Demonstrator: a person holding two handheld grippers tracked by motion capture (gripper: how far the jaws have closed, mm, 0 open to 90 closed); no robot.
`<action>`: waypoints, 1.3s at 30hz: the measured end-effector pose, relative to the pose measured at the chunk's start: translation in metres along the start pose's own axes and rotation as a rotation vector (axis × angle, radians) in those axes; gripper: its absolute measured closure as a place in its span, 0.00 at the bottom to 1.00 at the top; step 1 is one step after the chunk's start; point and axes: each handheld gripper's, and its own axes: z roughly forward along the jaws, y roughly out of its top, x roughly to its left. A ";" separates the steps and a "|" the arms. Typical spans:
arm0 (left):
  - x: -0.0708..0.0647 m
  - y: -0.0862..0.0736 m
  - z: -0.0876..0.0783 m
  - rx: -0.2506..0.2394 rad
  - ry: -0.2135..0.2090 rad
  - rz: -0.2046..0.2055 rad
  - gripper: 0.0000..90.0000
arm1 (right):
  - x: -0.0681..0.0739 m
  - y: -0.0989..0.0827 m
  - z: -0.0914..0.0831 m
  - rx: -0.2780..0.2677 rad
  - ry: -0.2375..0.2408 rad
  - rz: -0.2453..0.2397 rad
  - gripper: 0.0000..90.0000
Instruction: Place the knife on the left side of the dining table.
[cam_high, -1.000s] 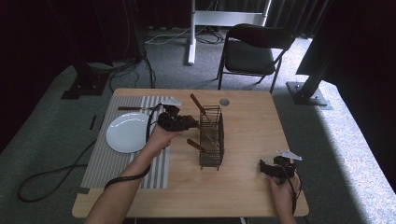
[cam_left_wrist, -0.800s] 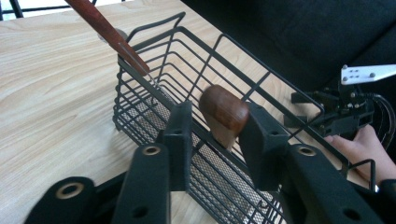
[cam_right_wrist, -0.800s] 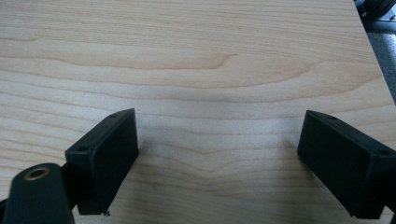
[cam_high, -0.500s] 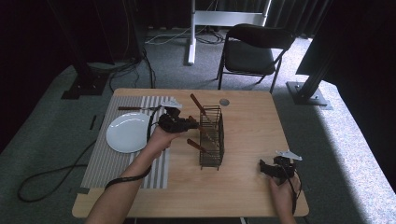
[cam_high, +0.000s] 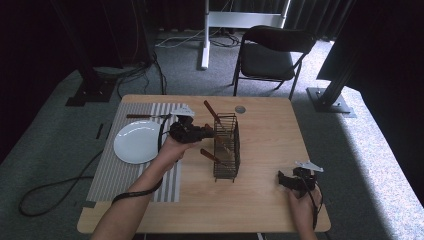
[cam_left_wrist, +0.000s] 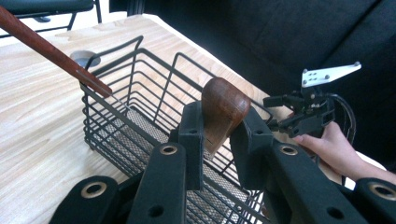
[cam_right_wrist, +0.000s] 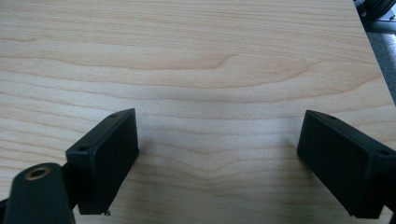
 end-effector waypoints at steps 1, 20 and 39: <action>-0.001 0.001 -0.002 -0.003 -0.003 0.000 0.84 | 0.000 0.000 0.000 0.000 0.000 0.000 0.13; -0.020 0.020 -0.049 -0.079 0.026 0.041 0.84 | 0.000 0.000 0.000 -0.001 -0.001 0.001 0.13; -0.023 0.027 -0.098 -0.146 0.072 0.042 0.84 | 0.000 0.000 0.000 -0.001 0.000 0.000 0.13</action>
